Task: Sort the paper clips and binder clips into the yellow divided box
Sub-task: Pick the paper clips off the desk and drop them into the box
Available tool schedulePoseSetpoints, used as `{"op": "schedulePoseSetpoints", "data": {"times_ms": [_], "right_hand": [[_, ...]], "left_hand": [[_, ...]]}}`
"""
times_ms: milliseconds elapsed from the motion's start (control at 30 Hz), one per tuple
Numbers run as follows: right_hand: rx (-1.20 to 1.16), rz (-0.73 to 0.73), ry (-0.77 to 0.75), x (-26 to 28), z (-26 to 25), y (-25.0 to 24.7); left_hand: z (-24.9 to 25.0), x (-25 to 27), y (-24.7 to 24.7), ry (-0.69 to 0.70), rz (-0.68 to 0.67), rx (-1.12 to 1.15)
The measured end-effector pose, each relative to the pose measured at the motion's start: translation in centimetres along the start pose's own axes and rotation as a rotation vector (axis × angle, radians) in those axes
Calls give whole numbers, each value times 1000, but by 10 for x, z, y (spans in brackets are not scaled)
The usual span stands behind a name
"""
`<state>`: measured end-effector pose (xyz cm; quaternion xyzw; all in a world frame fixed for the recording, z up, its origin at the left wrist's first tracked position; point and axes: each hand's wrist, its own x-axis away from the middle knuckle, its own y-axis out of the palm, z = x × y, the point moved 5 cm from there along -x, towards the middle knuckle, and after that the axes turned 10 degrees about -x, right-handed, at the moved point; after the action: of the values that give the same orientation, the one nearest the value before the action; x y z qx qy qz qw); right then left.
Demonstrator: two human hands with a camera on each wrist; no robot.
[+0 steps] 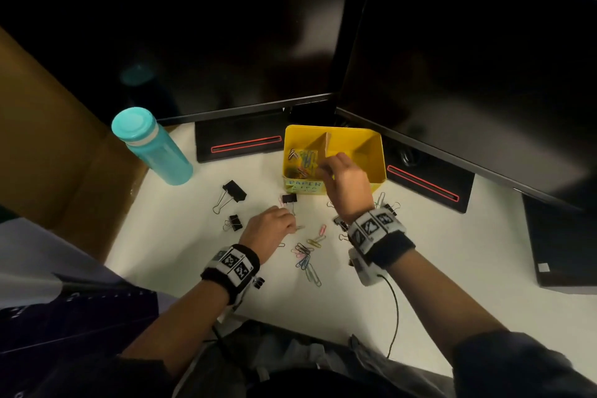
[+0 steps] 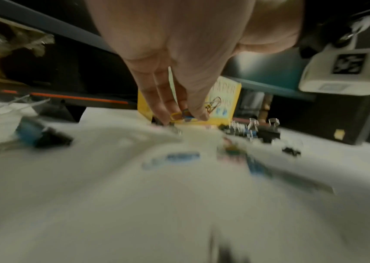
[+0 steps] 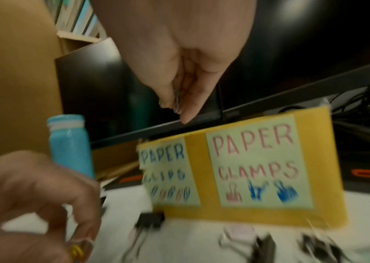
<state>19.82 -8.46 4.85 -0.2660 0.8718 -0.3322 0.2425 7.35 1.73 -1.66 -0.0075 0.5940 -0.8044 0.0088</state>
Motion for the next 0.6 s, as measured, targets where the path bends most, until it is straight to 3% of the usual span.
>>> {"op": "schedulePoseSetpoints", "data": {"times_ms": [133, 267, 333, 433, 600], "right_hand": [[-30, 25, 58, -21, 10, -10], [-28, 107, 12, 14, 20, -9], [-30, -23, 11, 42, 23, 10], [53, -299, 62, 77, 30, 42], [152, -441, 162, 106, 41, 60]], "left_hand": [[7, -23, -40, -24, 187, -3], [2, -49, -70, -76, 319, 60], [-3, -65, -74, -83, 316, 101], [-8, -82, -74, -74, 202, 112], [-33, -48, -79, -75, 392, -38]]}}
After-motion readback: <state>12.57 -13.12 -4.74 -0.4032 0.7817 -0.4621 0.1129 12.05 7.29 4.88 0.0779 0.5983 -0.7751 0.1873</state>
